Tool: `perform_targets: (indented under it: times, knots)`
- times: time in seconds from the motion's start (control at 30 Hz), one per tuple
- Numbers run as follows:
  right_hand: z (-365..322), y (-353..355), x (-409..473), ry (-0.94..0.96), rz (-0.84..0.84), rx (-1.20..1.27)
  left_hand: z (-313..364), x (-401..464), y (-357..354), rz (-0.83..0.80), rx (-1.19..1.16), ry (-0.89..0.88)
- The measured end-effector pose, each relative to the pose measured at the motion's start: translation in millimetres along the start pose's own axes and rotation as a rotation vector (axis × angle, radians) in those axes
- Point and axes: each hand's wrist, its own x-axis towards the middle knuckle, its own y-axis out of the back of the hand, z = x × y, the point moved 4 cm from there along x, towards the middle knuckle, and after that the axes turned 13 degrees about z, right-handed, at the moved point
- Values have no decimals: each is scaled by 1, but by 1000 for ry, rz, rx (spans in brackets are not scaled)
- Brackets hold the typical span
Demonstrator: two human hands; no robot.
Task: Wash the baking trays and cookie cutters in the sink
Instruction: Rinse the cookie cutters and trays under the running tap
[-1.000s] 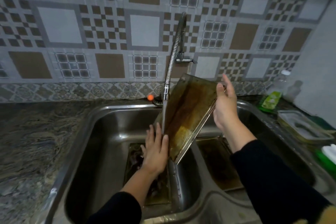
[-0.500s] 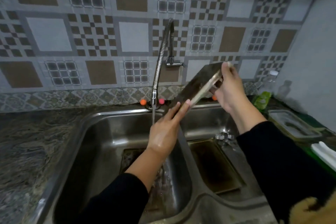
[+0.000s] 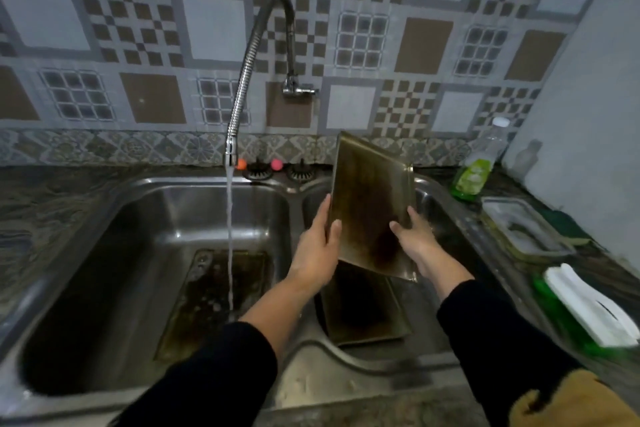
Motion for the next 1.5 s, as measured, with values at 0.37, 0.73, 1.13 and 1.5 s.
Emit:
perform_targets:
  times: [0.37,0.73,1.13,1.5]
  knots:
    - [104,-13,39,1,-142,-449,-87,-24,-15,-233,1112,56]
    - [129,-56,42,67,-216,-796,-90,-20,-15,-148,1119,43]
    - [116,-55,31,168,-277,-834,-92,-19,-13,-149,1092,19]
    - [19,-91,-37,442,-275,-611,-92,-10,25,-175,793,17]
